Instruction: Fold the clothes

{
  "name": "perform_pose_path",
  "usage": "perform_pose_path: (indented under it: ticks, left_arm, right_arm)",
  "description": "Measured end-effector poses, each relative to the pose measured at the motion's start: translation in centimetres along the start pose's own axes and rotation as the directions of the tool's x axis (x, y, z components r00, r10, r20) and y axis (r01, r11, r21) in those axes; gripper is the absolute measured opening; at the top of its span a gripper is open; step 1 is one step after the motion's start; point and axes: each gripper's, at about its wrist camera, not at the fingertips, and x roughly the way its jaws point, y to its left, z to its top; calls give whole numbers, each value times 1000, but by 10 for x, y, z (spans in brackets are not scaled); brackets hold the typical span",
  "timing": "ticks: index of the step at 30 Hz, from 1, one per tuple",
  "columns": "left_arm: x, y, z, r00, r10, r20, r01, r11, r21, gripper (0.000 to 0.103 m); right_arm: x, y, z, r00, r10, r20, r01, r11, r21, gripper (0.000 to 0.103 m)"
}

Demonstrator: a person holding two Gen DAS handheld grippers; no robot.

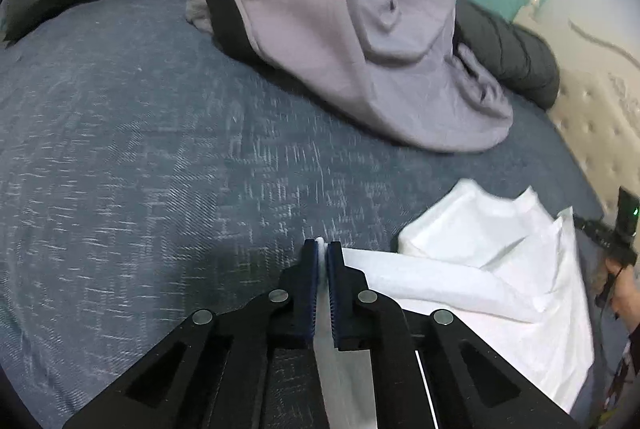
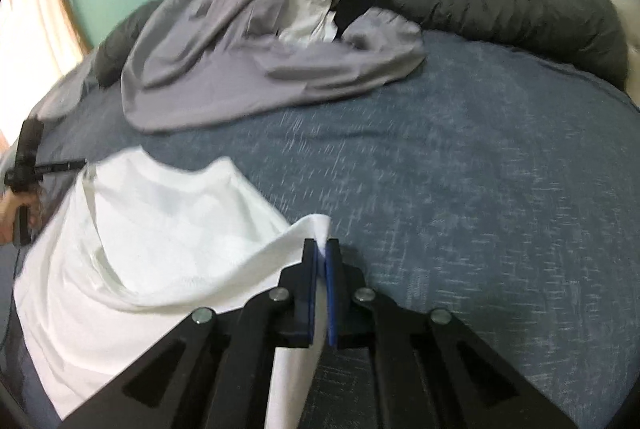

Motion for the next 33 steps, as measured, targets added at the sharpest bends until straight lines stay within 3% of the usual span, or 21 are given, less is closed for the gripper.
perform_pose_path:
  ticks: [4, 9, 13, 18, 22, 24, 27, 29, 31, 33]
  left_arm:
    - [-20, 7, 4, 999, 11, 39, -11, 1000, -8, 5]
    - [-34, 19, 10, 997, 19, 69, -15, 998, -56, 5]
    - [-26, 17, 17, 998, 36, 53, -33, 998, -55, 5]
    - [-6, 17, 22, 999, 51, 16, -49, 996, -74, 5]
    - [13, 17, 20, 998, 56, -38, -59, 995, -82, 7]
    - [9, 22, 18, 998, 47, -43, -51, 992, -114, 9]
    - [-6, 29, 13, 998, 52, -45, -58, 986, -158, 27]
    - [-26, 34, 4, 999, 39, -33, -44, 983, -176, 38]
    - [-46, 33, -15, 999, -5, -51, -4, 984, -179, 41]
    - [-65, 30, -35, 996, -41, -78, 26, 984, -177, 43]
  right_arm:
    - [-26, -14, -1, 996, -17, 88, 10, 997, 70, 3]
    - [-26, -28, 1, 995, -61, 80, 48, 987, 154, 3]
    - [-9, -29, 6, 993, -106, 41, 98, 979, 177, 3]
    - [24, -32, 5, 982, -175, -69, 186, 961, 204, 3]
    - [36, -31, -5, 978, -168, -123, 190, 961, 202, 3]
    - [30, -29, -7, 975, -188, -115, 208, 958, 197, 8]
    - [14, -27, -13, 979, -164, -121, 188, 957, 220, 11]
    - [-6, -22, -22, 984, -136, -115, 160, 960, 229, 20]
    - [-28, -15, -34, 989, -101, -109, 125, 962, 241, 35]
    - [-51, -12, -53, 994, -8, -113, 43, 949, 311, 44]
